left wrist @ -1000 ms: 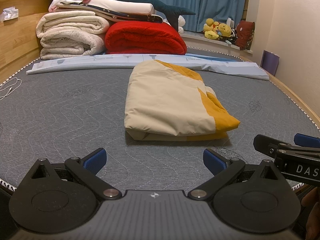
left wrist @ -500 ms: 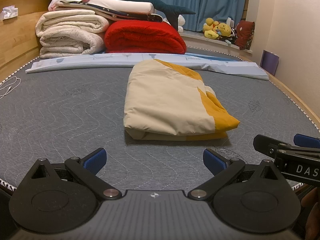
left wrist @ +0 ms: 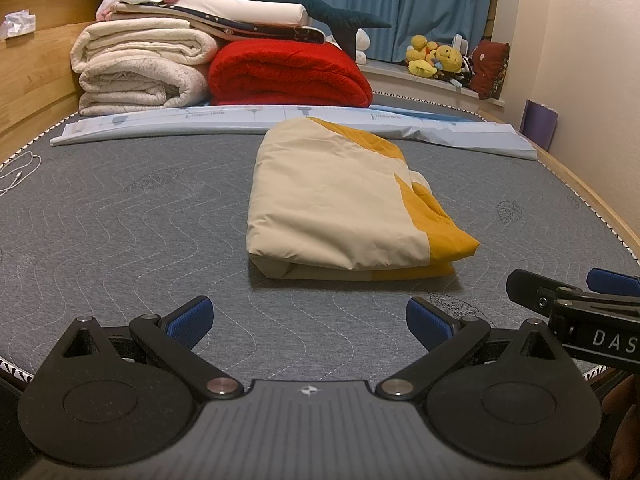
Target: Fold large clothes
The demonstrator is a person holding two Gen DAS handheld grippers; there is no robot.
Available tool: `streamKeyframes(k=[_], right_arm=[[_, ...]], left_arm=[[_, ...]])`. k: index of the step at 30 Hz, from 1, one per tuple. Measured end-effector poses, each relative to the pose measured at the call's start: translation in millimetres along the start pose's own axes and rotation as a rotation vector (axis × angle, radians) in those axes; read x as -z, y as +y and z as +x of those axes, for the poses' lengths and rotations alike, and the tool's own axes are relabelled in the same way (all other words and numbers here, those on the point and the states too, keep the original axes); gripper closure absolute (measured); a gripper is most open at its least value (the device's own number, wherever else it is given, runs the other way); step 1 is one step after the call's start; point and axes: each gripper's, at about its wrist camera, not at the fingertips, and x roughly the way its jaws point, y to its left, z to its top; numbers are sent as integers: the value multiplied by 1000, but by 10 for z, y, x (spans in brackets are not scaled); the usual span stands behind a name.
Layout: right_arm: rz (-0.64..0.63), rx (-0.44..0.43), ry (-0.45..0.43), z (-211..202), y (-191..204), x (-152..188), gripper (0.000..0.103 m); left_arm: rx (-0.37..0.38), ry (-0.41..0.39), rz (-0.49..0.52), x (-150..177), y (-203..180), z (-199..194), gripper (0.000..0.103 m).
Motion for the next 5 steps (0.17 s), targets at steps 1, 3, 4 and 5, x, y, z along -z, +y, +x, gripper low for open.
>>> streamKeyframes(k=[1, 3, 4, 5], right_arm=[[0, 0, 0, 0, -1, 0, 1], [-1, 0, 0, -1, -1, -2, 1], [-1, 0, 0, -2, -1, -3, 1], [0, 0, 0, -2, -2, -3, 1]], left_arm=[[0, 0, 0, 0, 0, 0, 0], [-1, 0, 0, -2, 1, 0, 0], [-1, 1, 0, -5, 2, 0, 0], [-1, 1, 0, -5, 3, 0, 0]])
